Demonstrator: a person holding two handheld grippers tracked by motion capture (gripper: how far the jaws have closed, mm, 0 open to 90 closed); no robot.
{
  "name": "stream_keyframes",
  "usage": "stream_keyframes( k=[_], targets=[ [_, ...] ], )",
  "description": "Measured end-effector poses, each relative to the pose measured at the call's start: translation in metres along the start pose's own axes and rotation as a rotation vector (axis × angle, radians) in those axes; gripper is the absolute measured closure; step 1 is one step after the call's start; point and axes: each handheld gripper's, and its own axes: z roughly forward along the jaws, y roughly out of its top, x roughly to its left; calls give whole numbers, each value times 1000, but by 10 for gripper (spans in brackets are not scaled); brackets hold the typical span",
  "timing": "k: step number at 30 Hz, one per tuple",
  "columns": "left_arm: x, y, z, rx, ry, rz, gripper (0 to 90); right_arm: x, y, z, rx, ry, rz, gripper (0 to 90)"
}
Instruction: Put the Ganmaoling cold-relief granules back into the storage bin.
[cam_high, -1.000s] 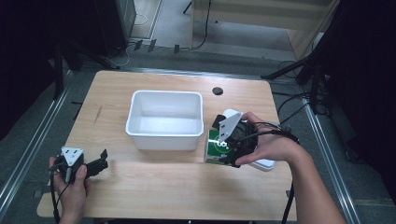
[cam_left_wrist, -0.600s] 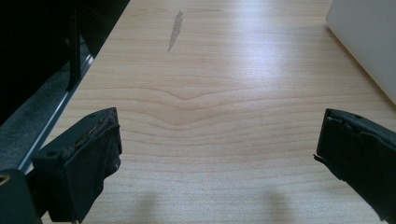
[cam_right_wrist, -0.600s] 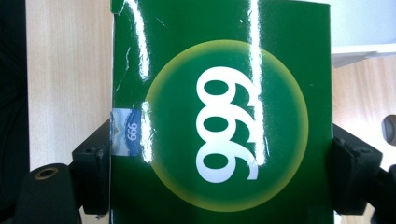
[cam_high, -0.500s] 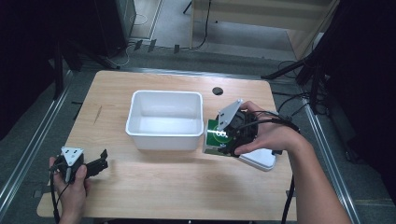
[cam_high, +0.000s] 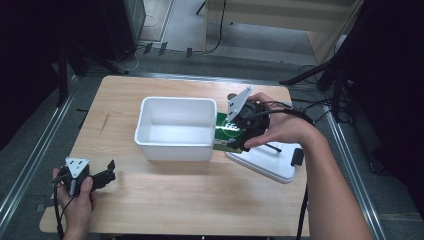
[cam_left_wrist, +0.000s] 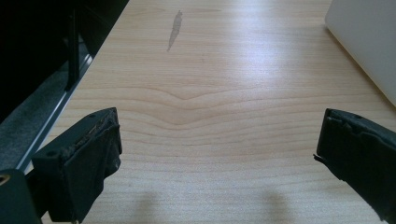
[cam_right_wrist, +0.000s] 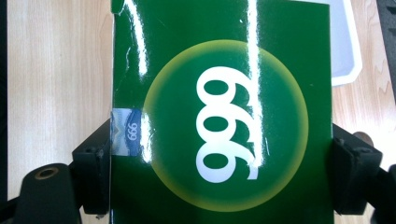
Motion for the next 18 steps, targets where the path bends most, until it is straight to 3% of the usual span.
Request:
stream_keyframes(
  k=[13, 18],
  targets=[
    [0, 0, 0, -2, -6, -1, 6, -30, 25, 13, -5, 25, -7, 159],
    [1, 0, -1, 2, -8, -1, 6, -39, 36, 17, -10, 12, -19, 158]
  ],
)
